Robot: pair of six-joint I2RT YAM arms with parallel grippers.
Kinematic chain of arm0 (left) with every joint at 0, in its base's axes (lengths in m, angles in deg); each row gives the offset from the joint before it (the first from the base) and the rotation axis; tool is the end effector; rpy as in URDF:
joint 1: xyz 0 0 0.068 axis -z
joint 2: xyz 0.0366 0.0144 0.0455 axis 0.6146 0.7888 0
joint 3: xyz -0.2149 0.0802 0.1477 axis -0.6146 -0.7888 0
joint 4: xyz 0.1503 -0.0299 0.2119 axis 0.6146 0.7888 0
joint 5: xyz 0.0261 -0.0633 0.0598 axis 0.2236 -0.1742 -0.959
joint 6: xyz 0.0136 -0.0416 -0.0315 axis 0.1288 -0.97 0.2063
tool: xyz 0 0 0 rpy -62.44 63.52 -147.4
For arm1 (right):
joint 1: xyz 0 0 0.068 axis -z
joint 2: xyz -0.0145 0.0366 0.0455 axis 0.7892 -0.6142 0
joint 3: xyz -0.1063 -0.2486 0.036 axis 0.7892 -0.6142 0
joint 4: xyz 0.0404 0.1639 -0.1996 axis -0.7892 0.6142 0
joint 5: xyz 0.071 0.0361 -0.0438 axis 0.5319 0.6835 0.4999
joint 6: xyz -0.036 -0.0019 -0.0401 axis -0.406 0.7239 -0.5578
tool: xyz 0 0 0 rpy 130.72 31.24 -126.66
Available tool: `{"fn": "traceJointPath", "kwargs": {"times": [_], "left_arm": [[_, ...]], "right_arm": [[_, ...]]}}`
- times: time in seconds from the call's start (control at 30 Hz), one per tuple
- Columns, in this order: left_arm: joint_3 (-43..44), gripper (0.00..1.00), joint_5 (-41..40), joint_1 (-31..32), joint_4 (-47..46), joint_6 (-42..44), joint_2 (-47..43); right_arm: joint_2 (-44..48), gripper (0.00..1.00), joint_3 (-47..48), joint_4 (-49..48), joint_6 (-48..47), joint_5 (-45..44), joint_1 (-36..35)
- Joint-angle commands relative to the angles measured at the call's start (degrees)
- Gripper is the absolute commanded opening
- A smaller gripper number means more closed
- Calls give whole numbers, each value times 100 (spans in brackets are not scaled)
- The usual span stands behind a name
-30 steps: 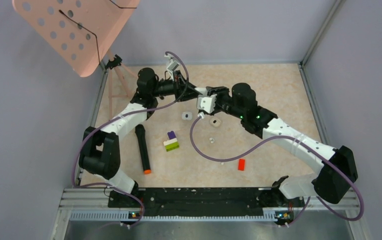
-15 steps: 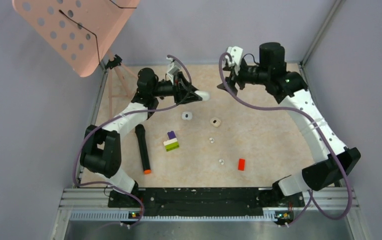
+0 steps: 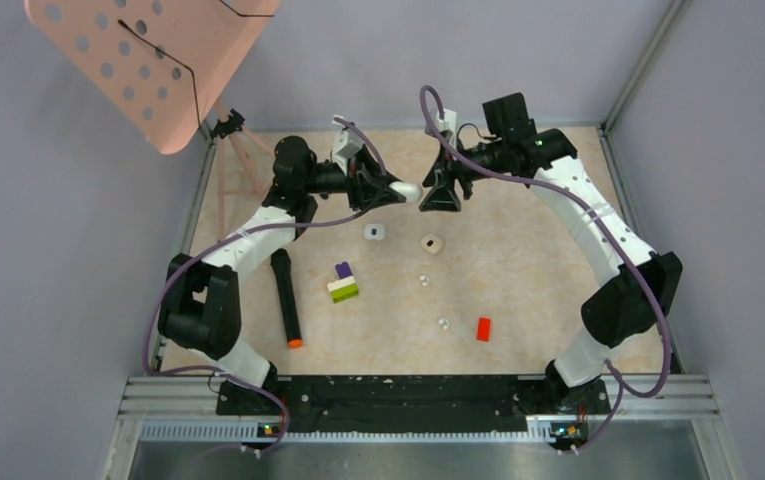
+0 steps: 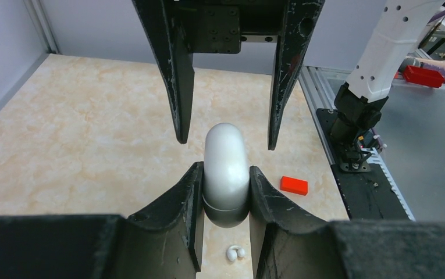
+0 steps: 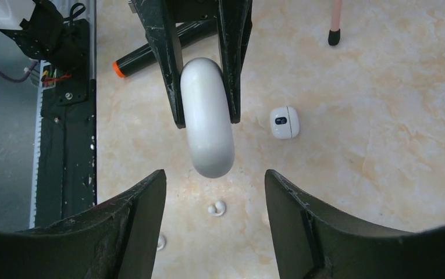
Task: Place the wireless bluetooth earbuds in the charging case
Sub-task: Pick up the charging case at the center of the board.
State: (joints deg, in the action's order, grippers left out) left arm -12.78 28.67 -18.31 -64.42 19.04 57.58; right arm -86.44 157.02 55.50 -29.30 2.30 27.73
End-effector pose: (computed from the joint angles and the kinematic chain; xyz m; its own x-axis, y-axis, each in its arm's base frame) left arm 0.3245 -0.1517 0.3352 -0.1103 -0.0526 -0.9925 0.9934 -0.0388 -0.1083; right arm 0.3045 0.1689 0.3881 -0.1597 -0.4182 -0.8942 -0.9847 0.1308 0.1147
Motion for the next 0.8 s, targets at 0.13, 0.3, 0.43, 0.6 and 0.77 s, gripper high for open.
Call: {"fn": "traceJointPath", "kwargs": {"times": [0.13,0.3,0.43,0.6,0.77], "left_arm": [[68,0,96,158,-161,299,-283],[115,0,83,182,-132,337,-264],[130,3,-16,182,-123,380,-265],[137,40,-544,178,327,386,-350],[-232,50,-832,170,706,387,-627]], "right_arm": [[-72,57,411,-108,43,455,-161],[-149,39,440,-104,57,492,-217],[-178,23,407,-100,62,417,-219],[-146,15,547,-116,15,186,-217],[47,14,598,-195,-190,-199,-218]]}}
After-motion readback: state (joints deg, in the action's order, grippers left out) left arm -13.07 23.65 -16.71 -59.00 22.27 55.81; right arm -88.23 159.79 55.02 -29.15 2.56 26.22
